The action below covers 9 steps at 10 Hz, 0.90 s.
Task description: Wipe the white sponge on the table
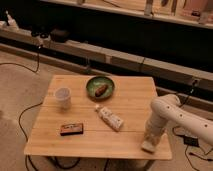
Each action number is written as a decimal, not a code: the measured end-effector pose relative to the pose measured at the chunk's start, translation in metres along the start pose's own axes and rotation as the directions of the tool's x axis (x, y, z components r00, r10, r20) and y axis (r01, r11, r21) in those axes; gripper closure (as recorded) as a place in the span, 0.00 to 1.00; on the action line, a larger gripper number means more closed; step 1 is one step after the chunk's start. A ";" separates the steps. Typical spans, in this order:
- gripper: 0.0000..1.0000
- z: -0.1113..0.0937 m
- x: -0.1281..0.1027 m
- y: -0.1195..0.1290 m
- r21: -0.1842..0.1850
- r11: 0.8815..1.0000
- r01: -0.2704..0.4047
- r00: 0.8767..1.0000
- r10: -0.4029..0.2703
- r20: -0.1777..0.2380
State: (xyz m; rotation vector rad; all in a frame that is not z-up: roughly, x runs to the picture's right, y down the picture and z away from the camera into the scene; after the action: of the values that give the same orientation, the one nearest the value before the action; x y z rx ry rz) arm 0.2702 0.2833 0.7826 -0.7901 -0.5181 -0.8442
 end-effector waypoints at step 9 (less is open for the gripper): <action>0.70 -0.055 0.077 -0.057 0.167 0.983 0.080 0.973 -0.040 -0.229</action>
State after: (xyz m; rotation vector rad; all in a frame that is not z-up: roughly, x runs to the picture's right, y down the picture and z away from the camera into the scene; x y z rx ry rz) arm 0.2730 0.1806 0.8246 -0.5111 -0.4093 -0.9177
